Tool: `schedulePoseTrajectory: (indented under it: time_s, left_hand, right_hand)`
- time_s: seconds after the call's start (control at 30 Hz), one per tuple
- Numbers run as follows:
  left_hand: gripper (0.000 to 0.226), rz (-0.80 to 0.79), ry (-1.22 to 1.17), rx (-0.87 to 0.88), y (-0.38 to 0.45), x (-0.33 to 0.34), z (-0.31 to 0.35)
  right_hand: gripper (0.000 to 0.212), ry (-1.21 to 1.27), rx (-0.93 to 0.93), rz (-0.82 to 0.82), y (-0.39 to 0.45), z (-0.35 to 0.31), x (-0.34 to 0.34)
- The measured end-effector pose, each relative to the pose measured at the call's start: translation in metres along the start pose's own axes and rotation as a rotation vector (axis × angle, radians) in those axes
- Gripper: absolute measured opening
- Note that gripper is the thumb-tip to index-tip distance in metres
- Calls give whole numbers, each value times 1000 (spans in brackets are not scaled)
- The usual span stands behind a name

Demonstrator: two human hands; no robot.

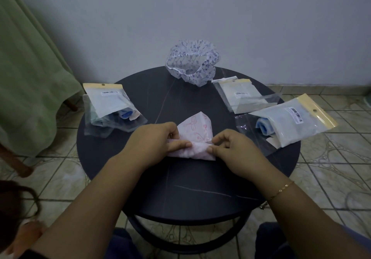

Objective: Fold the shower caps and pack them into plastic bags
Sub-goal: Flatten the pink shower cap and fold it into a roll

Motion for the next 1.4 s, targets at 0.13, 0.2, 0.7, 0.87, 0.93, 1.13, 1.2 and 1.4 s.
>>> schedulePoseTrajectory:
  time_s: [0.13, 0.2, 0.7, 0.87, 0.93, 1.13, 1.2, 1.4]
  left_hand:
    - [40, 9, 24, -19, 2, -1, 1]
    - [40, 43, 73, 4, 4, -1, 3]
    - [45, -90, 3, 161, 15, 34, 16]
    - [46, -173, 21, 123, 17, 41, 15]
    - [46, -178, 23, 115, 17, 41, 16]
    - [47, -215, 75, 90, 11, 37, 18]
    - [46, -134, 63, 97, 7, 31, 18]
    - [25, 181, 77, 259, -1, 6, 29]
  right_hand:
    - [13, -2, 38, 27, -2, 2, 1]
    - [15, -100, 54, 50, -3, -1, 3]
    - [57, -678, -40, -134, 2, -5, 42]
    - [57, -657, -30, -139, 6, -6, 41]
    - [57, -665, -29, -130, 6, -5, 42]
    - [46, -635, -104, -60, -4, -12, 37]
    - [41, -651, -150, -21, -8, -15, 32]
    - [43, -655, -166, -37, -9, -18, 21]
Point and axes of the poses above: each hand's wrist, its own y-axis towards the middle knuckle, its own x-axis out of the palm, z = x × y, the point moved 6 cm from there along y, towards the middle knuckle, and after that the axes turned 15 degrees about -z, right-handed, at the moved point
